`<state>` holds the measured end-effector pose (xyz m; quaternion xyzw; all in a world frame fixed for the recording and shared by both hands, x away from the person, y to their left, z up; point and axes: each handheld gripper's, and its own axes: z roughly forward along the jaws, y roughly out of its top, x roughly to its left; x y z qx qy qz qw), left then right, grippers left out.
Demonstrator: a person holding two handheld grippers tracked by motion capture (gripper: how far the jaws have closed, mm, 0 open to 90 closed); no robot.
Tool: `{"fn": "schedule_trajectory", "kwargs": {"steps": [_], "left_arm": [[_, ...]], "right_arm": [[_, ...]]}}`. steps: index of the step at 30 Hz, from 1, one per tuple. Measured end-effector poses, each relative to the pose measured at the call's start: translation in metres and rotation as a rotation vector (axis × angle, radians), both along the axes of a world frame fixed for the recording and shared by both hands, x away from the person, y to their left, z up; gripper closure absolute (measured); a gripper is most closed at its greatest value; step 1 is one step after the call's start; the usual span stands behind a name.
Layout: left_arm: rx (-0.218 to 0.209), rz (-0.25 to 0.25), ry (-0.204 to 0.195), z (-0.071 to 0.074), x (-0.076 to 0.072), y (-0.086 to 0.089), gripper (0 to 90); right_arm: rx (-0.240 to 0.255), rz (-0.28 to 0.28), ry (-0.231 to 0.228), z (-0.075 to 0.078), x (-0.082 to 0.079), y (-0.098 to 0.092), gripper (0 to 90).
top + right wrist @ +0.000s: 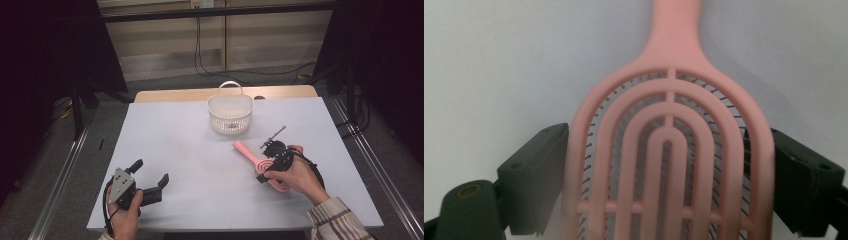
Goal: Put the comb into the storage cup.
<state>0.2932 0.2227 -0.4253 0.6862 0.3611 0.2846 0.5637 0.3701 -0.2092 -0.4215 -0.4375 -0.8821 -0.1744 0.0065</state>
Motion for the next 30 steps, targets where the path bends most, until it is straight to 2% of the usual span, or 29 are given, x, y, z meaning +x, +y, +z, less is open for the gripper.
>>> {"fn": "schedule_trajectory", "kwargs": {"steps": [8,30], "left_arm": [[0.002,-0.001,0.001,-0.0001,0.0003,0.0003,1.9],[0.010,-0.002,0.002,-0.0003,0.0004,-0.0002,1.8]], "right_arm": [[-0.039,-0.009,0.010,-0.0016,0.0017,0.0027,16.9],[-0.078,0.008,0.021,-0.0032,0.0049,0.0091,17.7]]}}
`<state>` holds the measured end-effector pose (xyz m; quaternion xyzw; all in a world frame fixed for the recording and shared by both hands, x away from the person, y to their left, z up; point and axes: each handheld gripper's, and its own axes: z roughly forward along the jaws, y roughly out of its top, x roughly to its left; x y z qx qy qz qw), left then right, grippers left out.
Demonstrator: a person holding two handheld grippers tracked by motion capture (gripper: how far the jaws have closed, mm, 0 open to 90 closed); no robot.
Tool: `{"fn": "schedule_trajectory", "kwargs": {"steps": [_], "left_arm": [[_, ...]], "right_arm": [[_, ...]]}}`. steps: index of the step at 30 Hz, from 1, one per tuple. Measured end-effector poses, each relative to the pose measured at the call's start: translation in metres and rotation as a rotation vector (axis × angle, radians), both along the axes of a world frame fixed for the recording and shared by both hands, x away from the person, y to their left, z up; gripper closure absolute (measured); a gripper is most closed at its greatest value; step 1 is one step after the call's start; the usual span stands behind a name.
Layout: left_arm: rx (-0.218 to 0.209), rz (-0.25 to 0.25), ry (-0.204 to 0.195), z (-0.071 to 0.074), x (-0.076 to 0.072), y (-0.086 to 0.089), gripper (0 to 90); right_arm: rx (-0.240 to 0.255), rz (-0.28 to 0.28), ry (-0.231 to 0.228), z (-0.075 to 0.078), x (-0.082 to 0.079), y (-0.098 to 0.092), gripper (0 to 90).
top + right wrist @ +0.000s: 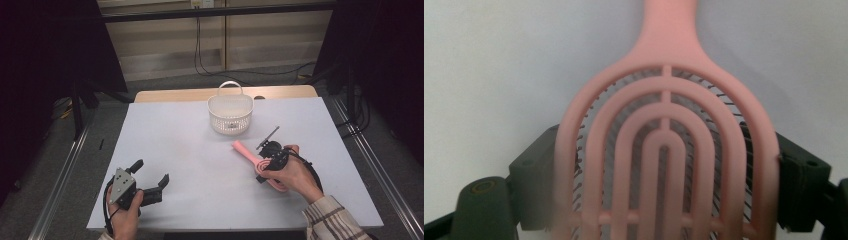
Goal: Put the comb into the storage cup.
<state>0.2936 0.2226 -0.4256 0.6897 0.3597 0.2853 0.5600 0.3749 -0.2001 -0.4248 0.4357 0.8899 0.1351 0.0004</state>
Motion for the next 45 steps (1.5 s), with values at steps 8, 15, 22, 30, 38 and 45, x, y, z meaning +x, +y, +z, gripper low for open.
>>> {"fn": "schedule_trajectory", "kwargs": {"steps": [8,15,22,30,38,45], "left_arm": [[0.001,-0.001,0.002,0.000,0.000,0.000,1.8],[0.001,-0.002,0.002,0.000,0.000,0.001,1.8],[0.001,-0.002,0.002,0.000,0.000,0.001,1.8],[0.002,-0.004,0.002,0.000,0.000,0.000,1.8],[-0.001,-0.002,0.002,0.000,0.000,0.000,1.8],[-0.001,-0.003,0.004,0.000,0.000,0.000,1.8]], "right_arm": [[-0.025,0.014,-0.004,0.000,0.000,0.001,18.3],[-0.062,0.043,-0.029,0.002,-0.002,0.004,18.8],[-0.075,0.066,-0.060,0.006,-0.005,0.006,19.0],[-0.069,0.071,-0.088,0.013,-0.008,0.005,19.1],[-0.052,0.069,-0.103,0.016,-0.008,0.002,19.2],[-0.041,0.070,-0.120,0.021,-0.010,-0.001,19.2]]}}
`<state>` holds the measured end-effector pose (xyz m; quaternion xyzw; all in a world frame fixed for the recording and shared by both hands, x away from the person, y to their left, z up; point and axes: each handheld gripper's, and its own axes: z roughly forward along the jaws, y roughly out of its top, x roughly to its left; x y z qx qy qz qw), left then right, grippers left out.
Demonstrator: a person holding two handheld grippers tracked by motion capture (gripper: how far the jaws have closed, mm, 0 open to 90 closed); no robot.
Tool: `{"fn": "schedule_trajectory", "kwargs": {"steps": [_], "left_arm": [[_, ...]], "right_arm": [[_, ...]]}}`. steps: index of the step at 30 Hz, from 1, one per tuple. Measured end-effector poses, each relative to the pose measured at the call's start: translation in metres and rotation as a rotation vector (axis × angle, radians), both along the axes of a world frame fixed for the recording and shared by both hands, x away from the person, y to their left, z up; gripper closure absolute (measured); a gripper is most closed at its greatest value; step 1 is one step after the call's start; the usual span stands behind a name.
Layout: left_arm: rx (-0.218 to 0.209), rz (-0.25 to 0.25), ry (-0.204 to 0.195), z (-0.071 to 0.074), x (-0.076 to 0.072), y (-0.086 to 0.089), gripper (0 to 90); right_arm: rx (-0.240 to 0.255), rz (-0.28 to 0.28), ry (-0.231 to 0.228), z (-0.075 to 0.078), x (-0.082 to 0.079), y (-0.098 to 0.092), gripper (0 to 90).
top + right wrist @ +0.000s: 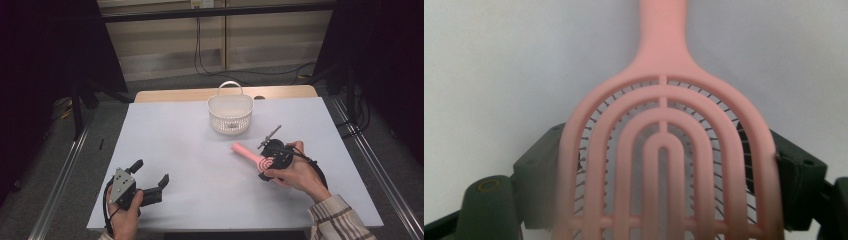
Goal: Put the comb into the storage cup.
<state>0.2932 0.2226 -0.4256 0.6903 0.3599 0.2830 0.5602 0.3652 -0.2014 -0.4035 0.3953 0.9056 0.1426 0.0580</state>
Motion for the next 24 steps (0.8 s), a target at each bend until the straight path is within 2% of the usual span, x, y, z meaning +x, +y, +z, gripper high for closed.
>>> {"fn": "schedule_trajectory", "kwargs": {"steps": [16,19,24], "left_arm": [[0.000,0.000,0.002,0.000,0.000,0.000,1.8],[0.005,0.000,0.000,0.000,0.000,0.000,1.8],[0.005,-0.001,0.003,0.000,0.000,0.000,1.8]], "right_arm": [[0.015,0.008,-0.031,0.008,-0.002,-0.005,19.3],[0.019,0.007,-0.062,0.012,-0.003,-0.005,19.3],[0.025,0.003,-0.081,0.018,-0.004,-0.006,19.3]]}}
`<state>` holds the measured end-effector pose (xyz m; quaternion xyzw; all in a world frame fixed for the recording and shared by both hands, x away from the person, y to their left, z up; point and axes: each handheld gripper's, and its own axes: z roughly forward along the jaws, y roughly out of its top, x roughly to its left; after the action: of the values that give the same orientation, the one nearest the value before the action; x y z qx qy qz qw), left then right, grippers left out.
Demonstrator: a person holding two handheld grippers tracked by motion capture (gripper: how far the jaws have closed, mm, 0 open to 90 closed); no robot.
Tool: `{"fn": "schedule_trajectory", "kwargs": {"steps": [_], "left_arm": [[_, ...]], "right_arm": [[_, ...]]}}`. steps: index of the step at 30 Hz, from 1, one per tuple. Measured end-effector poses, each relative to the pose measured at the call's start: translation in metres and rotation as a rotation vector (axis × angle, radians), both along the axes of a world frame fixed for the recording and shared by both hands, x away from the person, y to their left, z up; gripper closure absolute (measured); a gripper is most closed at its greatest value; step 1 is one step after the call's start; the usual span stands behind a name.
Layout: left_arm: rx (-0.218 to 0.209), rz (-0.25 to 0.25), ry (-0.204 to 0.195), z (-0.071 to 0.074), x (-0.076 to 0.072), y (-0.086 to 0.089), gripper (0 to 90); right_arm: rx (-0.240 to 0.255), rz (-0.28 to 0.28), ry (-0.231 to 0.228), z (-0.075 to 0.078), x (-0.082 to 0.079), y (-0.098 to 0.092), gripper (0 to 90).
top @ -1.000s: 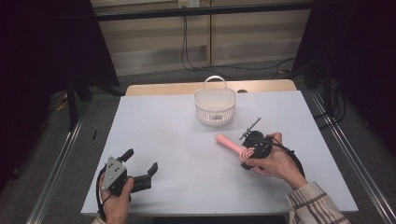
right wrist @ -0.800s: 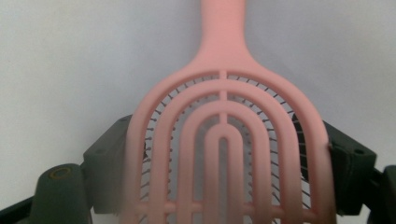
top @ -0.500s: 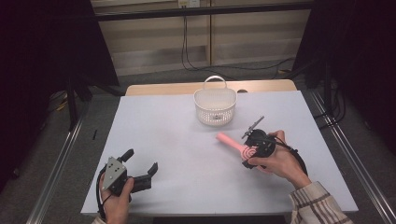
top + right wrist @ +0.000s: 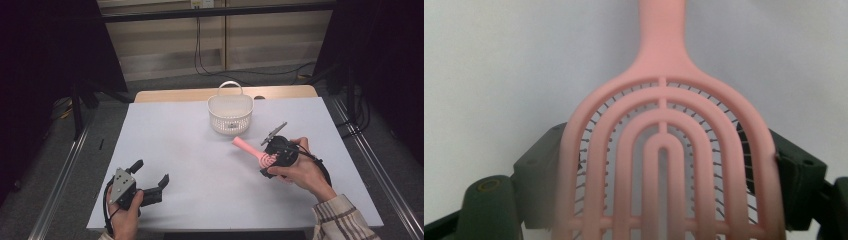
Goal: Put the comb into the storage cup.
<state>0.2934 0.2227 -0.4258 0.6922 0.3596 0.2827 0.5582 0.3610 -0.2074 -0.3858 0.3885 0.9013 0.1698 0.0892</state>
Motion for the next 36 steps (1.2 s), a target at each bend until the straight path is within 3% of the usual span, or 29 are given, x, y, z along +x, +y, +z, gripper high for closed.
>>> {"fn": "schedule_trajectory", "kwargs": {"steps": [17,25,28,32,36], "left_arm": [[0.001,-0.015,-0.002,0.002,0.003,0.000,1.6],[-0.015,-0.076,0.022,0.005,0.005,-0.009,1.5],[0.001,-0.089,0.018,0.008,0.006,-0.014,1.6],[-0.021,-0.115,0.022,0.010,0.006,-0.019,2.1],[-0.002,-0.129,0.007,0.013,0.007,-0.023,1.5]], "right_arm": [[0.086,0.026,-0.013,0.017,-0.005,-0.006,19.3],[0.102,0.029,-0.025,0.024,-0.008,-0.009,19.3],[0.110,0.033,-0.028,0.028,-0.009,-0.009,19.3],[0.128,0.030,-0.035,0.033,-0.010,-0.009,19.3],[0.138,0.029,-0.045,0.039,-0.012,-0.010,19.3]]}}
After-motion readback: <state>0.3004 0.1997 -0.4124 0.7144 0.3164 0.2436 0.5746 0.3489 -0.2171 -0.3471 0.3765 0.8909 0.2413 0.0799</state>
